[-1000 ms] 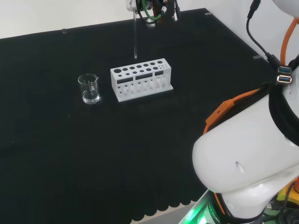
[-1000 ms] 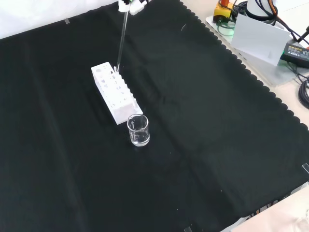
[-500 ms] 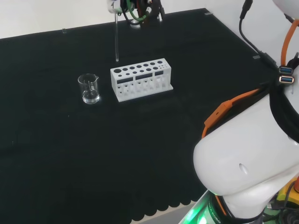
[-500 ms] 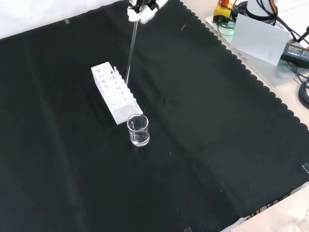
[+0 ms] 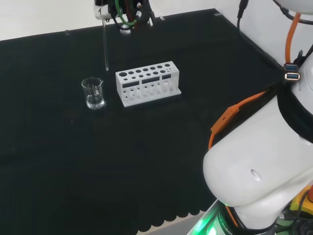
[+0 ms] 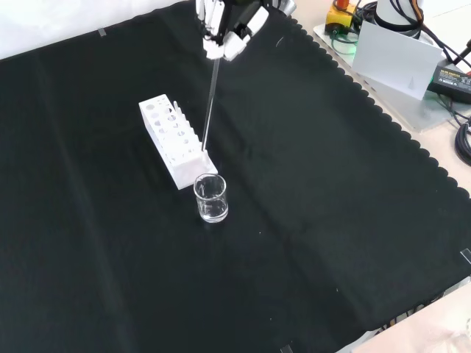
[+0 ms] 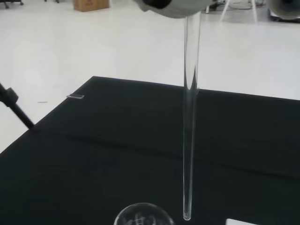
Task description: Stir in the beaker to the left of the white test tube rack with the glass rod.
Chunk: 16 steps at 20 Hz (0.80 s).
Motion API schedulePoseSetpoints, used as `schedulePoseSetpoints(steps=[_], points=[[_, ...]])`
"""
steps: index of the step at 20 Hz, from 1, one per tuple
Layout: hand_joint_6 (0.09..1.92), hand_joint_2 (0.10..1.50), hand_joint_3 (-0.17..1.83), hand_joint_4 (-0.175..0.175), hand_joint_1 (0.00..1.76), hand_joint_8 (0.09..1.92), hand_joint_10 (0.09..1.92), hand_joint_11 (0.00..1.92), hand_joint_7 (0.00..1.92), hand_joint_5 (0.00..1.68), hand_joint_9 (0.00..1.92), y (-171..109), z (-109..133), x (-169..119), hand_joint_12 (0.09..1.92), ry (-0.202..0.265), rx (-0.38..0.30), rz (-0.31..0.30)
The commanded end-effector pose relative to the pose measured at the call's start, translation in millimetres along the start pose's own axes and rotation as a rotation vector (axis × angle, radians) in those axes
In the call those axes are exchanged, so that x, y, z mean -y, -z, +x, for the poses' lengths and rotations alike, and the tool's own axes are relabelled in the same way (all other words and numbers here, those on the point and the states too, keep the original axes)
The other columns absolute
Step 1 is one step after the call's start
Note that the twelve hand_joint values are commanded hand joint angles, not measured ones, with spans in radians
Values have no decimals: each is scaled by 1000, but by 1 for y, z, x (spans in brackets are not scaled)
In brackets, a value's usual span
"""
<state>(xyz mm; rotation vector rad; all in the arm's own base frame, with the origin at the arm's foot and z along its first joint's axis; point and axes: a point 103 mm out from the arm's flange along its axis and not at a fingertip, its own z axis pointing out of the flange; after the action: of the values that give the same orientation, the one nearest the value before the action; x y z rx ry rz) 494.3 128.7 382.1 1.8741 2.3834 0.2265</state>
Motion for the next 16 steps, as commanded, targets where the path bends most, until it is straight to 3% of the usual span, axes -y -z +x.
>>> schedulePoseSetpoints(steps=[1,7,16], points=[[87,1024,-175,-175,1335,175,211,1599,1572,1453,1789,-10,16,-14,557,58,-22,12],[87,1025,-175,-175,1335,224,197,1599,1550,1451,1796,-27,35,-33,561,86,-14,35],[87,1026,-175,-175,1335,236,194,1599,1545,1451,1800,-45,39,-43,563,86,-31,66]])
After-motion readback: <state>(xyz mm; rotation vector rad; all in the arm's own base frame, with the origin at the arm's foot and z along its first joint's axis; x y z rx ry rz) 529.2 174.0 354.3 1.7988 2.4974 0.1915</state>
